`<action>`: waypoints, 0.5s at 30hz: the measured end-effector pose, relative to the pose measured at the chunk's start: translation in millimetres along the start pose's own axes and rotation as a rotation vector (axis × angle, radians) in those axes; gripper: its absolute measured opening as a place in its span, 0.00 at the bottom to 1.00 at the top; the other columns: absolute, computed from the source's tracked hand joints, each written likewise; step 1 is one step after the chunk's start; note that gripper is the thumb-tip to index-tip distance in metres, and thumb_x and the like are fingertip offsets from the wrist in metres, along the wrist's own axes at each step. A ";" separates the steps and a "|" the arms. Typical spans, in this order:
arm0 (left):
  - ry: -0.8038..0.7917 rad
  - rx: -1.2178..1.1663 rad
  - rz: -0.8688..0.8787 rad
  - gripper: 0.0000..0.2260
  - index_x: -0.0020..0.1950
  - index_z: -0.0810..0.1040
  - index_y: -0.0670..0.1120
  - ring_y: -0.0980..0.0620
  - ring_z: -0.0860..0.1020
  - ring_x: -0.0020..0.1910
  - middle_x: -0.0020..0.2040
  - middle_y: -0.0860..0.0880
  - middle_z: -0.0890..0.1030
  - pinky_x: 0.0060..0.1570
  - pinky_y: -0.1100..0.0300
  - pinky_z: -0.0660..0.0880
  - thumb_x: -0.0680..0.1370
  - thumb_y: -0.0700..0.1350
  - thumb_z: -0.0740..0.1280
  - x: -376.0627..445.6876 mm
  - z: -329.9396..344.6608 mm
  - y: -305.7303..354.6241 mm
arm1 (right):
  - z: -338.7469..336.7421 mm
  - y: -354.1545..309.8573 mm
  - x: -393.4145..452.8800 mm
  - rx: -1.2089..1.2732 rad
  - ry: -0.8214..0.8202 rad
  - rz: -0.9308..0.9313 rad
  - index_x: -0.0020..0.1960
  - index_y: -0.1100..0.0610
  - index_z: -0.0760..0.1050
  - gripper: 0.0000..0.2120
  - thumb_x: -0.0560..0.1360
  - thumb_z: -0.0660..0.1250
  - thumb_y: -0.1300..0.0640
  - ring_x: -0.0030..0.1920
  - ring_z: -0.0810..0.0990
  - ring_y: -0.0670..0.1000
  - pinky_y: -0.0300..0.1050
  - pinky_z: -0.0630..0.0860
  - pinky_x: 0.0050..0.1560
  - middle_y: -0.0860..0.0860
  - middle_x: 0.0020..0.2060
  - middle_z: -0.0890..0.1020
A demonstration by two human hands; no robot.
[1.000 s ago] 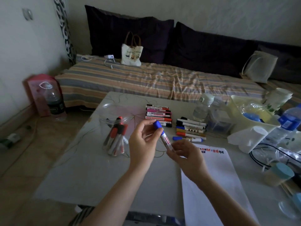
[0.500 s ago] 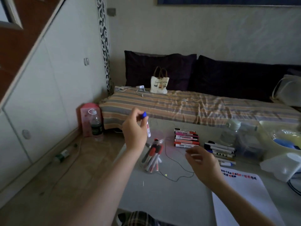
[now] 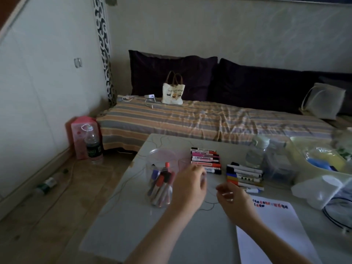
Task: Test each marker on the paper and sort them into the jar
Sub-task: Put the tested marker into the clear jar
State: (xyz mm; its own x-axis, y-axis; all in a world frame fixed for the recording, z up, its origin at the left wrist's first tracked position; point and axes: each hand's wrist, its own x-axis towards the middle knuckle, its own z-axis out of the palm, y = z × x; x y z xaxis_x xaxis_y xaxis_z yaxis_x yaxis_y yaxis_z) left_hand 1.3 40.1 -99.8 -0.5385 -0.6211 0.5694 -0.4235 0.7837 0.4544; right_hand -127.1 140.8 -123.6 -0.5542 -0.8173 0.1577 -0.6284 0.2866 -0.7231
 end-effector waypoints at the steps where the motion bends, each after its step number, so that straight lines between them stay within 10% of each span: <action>1: -0.109 -0.015 -0.069 0.08 0.56 0.77 0.49 0.56 0.75 0.52 0.55 0.52 0.79 0.51 0.66 0.74 0.78 0.44 0.67 -6.8 21.8 -3.5 | 1.3 6.2 5.5 -0.033 -0.014 0.011 0.53 0.48 0.76 0.08 0.76 0.68 0.60 0.45 0.78 0.40 0.30 0.75 0.43 0.41 0.44 0.79; 6: -0.576 0.221 -0.077 0.18 0.70 0.69 0.48 0.45 0.67 0.68 0.70 0.46 0.68 0.65 0.52 0.68 0.79 0.46 0.63 -24.9 81.7 -37.4 | 0.9 45.2 35.9 -0.236 -0.066 0.048 0.64 0.53 0.75 0.15 0.77 0.66 0.60 0.58 0.78 0.50 0.45 0.75 0.60 0.49 0.56 0.79; 15: -0.400 0.276 0.008 0.21 0.42 0.80 0.51 0.49 0.80 0.40 0.42 0.51 0.80 0.34 0.57 0.77 0.56 0.58 0.80 -34.1 116.1 -62.1 | 59.3 56.3 115.6 -0.360 -0.118 0.013 0.59 0.53 0.69 0.14 0.75 0.61 0.63 0.54 0.74 0.51 0.46 0.70 0.54 0.52 0.60 0.74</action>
State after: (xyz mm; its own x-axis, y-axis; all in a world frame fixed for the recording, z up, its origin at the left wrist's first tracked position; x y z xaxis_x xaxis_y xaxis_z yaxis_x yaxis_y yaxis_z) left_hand -38.6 13.0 -227.0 -0.7572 -0.6076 0.2398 -0.5668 0.7936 0.2213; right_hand -194.1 32.8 -186.0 -0.5103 -0.8581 0.0565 -0.7846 0.4377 -0.4391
